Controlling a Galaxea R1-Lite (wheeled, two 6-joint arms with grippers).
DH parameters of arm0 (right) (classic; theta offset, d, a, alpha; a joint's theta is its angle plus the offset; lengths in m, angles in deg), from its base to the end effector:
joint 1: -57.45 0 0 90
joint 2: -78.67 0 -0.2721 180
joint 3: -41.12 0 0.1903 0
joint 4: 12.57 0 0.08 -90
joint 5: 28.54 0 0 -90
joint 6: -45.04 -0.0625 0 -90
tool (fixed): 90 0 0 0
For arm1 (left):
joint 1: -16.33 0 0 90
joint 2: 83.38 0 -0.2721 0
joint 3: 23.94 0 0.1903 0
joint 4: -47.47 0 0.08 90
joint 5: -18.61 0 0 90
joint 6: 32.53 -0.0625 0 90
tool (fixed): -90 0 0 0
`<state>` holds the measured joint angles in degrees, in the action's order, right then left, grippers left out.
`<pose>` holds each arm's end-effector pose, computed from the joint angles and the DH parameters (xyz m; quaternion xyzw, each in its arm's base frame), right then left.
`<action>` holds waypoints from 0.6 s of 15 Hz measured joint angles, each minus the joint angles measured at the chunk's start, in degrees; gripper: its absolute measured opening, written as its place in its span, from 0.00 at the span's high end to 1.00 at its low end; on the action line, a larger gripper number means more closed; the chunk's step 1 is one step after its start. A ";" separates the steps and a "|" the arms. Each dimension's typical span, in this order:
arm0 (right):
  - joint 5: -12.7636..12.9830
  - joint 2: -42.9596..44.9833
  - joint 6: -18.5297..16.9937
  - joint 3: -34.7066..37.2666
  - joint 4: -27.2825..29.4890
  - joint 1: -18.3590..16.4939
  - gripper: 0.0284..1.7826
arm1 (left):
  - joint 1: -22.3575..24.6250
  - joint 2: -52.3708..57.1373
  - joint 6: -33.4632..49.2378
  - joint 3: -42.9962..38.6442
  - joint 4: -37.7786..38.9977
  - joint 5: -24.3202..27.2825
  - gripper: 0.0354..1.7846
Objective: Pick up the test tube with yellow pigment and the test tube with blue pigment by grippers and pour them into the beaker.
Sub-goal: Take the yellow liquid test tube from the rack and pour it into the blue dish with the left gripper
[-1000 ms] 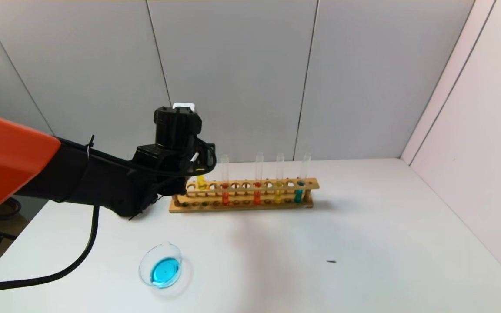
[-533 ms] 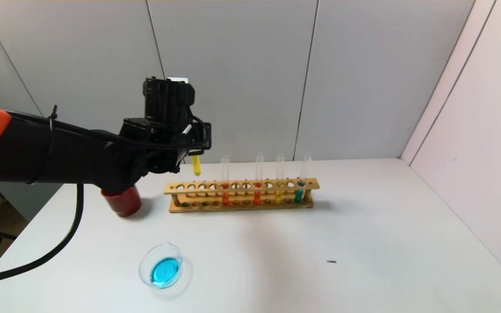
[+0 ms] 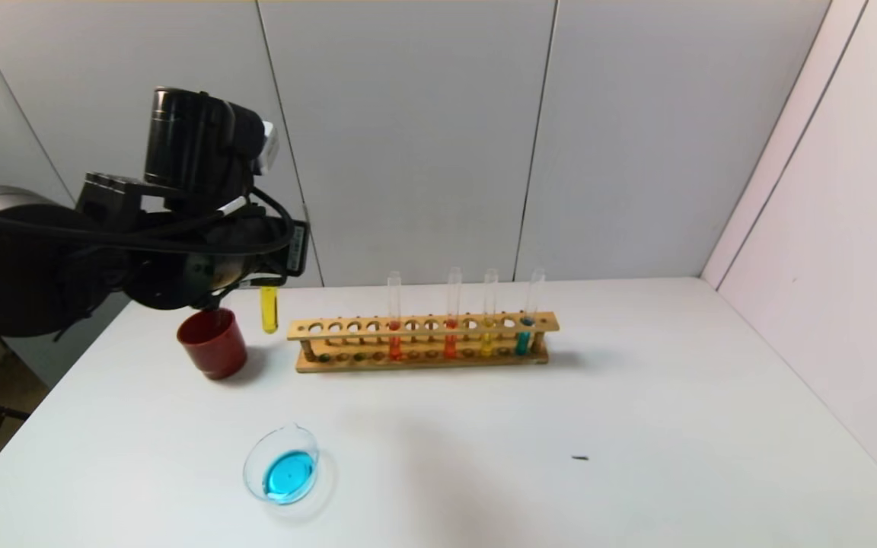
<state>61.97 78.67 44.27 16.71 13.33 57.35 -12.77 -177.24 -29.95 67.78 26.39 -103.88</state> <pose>0.0436 -0.0006 0.0749 0.0067 0.0130 -0.0054 0.9999 0.3051 -0.1314 0.2121 0.0810 0.1722 0.0329 0.9812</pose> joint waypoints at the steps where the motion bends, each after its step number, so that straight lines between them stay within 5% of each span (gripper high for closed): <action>1: -0.02 0.00 0.00 0.00 0.00 0.00 0.05 | 0.27 2.23 -1.55 -2.43 -0.83 -0.01 0.84; 9: -0.02 0.00 0.02 0.01 -0.01 0.00 0.05 | 0.44 13.85 -9.25 -16.76 -2.52 0.09 0.84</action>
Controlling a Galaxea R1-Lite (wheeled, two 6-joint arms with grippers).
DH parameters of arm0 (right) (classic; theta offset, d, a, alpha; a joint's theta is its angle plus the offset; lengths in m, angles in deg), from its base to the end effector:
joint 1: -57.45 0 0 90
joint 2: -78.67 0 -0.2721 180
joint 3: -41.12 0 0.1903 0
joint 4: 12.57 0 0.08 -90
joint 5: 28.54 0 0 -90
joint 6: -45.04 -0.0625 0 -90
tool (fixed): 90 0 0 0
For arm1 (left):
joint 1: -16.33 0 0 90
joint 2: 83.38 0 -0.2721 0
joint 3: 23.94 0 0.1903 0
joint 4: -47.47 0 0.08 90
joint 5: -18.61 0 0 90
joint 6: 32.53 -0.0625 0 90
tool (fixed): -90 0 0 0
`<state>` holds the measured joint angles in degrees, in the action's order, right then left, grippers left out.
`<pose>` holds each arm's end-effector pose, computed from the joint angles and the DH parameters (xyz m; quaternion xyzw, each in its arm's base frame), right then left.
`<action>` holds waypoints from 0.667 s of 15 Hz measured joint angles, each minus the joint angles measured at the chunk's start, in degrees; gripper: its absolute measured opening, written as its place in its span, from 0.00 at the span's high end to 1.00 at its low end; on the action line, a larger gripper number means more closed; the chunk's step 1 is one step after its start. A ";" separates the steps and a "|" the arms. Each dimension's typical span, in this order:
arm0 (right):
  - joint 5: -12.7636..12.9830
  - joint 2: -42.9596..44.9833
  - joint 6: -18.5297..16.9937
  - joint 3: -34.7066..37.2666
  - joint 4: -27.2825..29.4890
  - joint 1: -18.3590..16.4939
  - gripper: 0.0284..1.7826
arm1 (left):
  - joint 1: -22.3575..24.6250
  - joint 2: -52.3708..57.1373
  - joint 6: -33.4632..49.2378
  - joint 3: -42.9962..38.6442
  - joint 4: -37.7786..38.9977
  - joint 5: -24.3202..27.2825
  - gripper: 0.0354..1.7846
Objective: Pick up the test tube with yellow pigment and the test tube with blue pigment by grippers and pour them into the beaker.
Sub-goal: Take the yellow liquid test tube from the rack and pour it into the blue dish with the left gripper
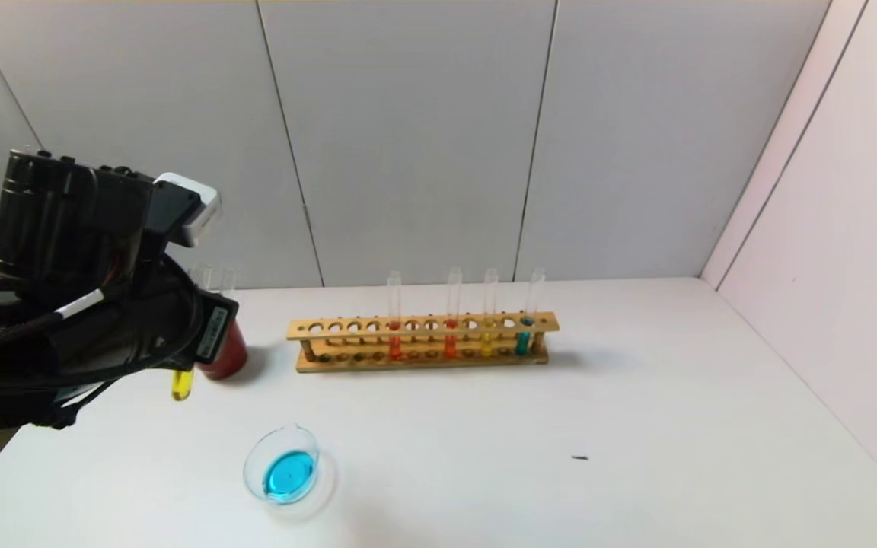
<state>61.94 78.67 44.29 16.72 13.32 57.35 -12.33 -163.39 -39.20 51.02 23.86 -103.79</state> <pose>0.0437 -0.0006 0.0749 0.0065 0.0130 -0.0051 0.9999 0.2432 -0.0948 0.1875 0.1819 0.2147 0.0192 0.9594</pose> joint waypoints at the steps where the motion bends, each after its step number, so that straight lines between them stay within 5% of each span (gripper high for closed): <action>1: 0.00 0.00 0.00 0.00 0.01 0.00 0.05 | 0.00 1.10 -1.16 -1.57 -0.16 0.07 0.84; 10: 0.02 0.00 0.00 0.00 0.00 0.00 0.05 | 0.11 3.60 -5.60 -10.23 -0.69 0.10 0.84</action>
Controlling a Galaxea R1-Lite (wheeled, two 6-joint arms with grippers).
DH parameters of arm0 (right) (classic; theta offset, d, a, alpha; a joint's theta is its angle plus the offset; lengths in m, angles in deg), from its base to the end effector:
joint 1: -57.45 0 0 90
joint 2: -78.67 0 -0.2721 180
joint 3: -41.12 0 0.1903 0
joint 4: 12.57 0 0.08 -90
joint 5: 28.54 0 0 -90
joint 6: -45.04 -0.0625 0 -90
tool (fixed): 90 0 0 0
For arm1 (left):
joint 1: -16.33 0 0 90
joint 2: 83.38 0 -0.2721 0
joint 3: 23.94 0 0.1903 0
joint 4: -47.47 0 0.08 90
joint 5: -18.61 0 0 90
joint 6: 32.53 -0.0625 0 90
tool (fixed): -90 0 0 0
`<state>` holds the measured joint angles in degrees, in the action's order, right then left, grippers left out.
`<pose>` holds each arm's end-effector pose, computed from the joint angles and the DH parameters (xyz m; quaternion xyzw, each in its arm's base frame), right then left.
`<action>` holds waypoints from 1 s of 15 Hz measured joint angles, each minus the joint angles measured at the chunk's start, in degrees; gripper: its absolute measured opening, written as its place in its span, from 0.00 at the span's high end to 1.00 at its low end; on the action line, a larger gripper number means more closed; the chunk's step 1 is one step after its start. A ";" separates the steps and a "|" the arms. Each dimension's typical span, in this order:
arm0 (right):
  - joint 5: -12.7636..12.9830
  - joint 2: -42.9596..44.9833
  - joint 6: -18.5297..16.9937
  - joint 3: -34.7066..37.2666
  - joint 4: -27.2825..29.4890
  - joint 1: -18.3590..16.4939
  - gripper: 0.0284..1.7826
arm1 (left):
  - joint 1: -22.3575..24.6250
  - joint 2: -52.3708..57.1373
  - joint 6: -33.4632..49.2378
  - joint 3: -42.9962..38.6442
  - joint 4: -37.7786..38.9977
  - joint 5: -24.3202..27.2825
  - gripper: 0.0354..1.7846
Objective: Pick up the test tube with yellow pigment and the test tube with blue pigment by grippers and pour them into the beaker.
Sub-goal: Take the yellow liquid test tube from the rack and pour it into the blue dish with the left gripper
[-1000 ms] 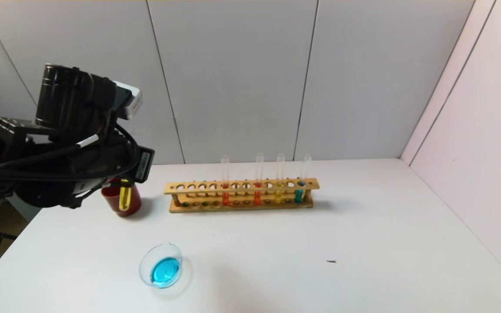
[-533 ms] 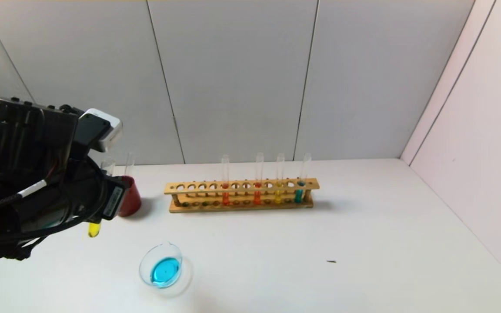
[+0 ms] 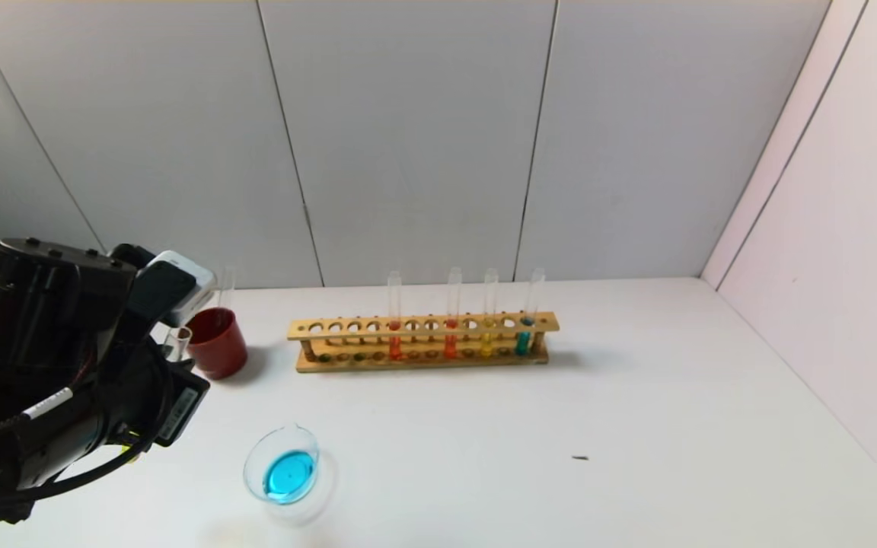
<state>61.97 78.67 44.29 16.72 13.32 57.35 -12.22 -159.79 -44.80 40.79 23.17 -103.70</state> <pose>0.0437 -0.0006 0.0749 0.0065 0.0130 -0.0054 0.9999 0.2179 -0.0805 0.1479 0.2571 0.2681 0.0026 0.9284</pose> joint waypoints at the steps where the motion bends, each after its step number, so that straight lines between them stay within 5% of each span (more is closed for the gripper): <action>1: 0.00 0.00 0.00 0.00 0.00 0.00 0.05 | -0.02 -0.29 -0.50 -0.35 -0.05 0.00 0.84; 15: -0.02 0.00 -0.02 0.00 0.01 0.00 0.05 | 0.20 -9.58 -18.77 -3.94 -1.67 -0.10 0.84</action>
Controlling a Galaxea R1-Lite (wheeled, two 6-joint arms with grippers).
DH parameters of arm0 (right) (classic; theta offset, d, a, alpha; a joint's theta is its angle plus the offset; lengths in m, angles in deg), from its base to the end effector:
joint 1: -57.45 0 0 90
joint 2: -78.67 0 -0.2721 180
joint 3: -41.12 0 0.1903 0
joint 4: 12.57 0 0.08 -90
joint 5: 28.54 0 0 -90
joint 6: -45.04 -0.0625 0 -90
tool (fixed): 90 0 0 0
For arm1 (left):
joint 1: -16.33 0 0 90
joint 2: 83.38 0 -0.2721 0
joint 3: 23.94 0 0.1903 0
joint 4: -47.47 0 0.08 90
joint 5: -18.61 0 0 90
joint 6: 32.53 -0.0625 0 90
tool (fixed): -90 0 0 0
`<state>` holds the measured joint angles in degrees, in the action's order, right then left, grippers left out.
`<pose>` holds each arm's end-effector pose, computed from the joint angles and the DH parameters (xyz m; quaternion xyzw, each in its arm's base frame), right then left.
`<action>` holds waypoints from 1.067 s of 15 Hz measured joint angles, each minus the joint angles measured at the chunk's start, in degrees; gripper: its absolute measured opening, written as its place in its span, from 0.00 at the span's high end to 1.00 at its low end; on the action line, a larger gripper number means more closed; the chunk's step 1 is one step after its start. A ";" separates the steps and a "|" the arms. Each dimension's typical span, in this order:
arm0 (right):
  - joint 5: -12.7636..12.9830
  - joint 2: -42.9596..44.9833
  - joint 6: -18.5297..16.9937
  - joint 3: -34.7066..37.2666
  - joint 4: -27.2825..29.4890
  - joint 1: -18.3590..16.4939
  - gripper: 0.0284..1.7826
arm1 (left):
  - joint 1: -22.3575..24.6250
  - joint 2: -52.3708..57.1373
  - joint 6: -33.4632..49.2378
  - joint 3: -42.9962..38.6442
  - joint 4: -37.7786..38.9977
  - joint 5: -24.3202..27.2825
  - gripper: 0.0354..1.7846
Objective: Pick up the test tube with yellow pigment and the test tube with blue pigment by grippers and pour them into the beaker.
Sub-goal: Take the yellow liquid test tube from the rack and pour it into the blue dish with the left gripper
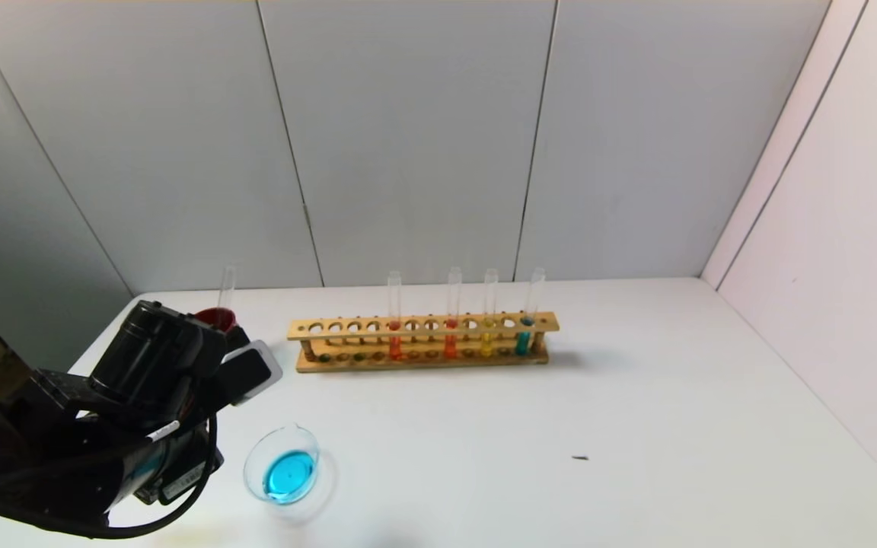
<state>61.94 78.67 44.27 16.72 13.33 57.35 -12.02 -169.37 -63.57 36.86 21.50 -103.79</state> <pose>0.0437 -0.0006 0.0749 0.0067 0.0131 -0.0051 0.9999 0.2240 -0.0828 0.0870 0.4516 0.3674 -0.0690 0.8101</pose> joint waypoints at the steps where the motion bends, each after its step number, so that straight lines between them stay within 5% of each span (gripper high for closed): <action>1: -0.02 0.00 0.00 0.00 -0.01 0.00 0.05 | -0.02 -0.30 -0.29 -0.02 -1.40 -0.04 0.84; 16: 0.02 0.00 0.02 -0.01 -0.01 0.00 0.05 | -7.17 -11.72 -2.76 2.26 -10.59 -4.61 0.84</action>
<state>61.97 78.67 44.29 16.71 13.32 57.35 -19.19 -181.09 -66.32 39.11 10.90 -108.40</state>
